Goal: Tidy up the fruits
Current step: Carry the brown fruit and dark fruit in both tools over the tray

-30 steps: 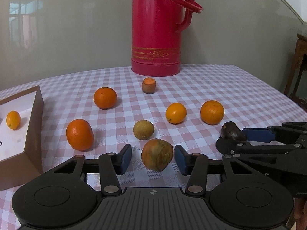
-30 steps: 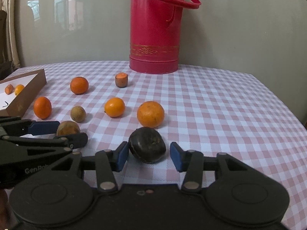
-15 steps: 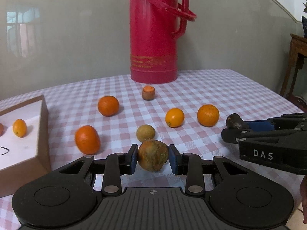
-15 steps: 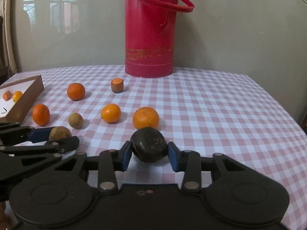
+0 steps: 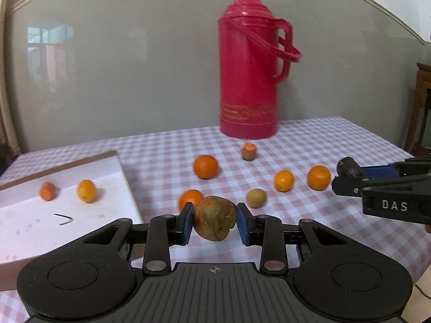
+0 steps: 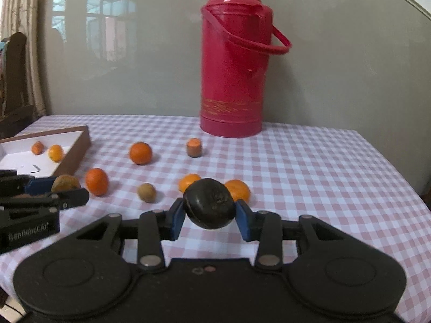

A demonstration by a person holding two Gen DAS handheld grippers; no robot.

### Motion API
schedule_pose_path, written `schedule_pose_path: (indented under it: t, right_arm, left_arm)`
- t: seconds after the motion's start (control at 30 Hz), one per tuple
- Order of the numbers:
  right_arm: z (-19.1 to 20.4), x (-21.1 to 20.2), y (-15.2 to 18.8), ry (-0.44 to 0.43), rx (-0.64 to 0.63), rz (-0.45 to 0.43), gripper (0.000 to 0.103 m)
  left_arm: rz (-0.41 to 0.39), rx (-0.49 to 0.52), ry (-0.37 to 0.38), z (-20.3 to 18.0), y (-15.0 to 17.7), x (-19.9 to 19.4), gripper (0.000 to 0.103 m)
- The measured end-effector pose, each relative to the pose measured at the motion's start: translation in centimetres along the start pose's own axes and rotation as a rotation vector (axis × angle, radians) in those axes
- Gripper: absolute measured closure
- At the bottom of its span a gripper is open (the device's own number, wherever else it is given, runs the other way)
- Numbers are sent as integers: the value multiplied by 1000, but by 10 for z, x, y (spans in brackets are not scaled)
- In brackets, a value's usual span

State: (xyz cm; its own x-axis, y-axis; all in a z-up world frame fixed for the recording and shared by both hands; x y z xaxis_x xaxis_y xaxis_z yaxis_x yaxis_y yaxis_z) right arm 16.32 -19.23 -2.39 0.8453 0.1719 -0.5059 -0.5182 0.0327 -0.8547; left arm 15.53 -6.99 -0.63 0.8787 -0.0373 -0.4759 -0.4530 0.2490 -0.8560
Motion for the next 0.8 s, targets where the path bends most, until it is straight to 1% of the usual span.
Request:
schedule_pose_path:
  t: [0.27, 0.5, 0.8]
  right_arm:
    - [29, -13, -6, -84, -45, -31, 71]
    - [49, -16, -8, -114, -75, -41, 71]
    - [91, -19, -8, -232, -133, -50, 71]
  left_arm:
    - [-14, -33, -61, 32, 8, -18, 69]
    - [-20, -81, -114, 61, 16, -33, 69]
    - [-35, -106, -182, 91, 28, -54, 69]
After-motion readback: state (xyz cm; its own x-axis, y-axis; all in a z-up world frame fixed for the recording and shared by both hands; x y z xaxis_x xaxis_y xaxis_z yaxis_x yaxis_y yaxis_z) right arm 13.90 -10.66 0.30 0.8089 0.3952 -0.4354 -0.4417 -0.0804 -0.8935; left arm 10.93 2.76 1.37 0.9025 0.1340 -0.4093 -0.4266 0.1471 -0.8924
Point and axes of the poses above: each gripper's, at about its wrist camera, not at the fingertips, and x roughly the way its jaws point, z to its left, y to its underside, the point moved 1 cm from there along x, roughly the way its jaws point, and after that the axes turned 9 degrees about x, right-handed, at the moved point
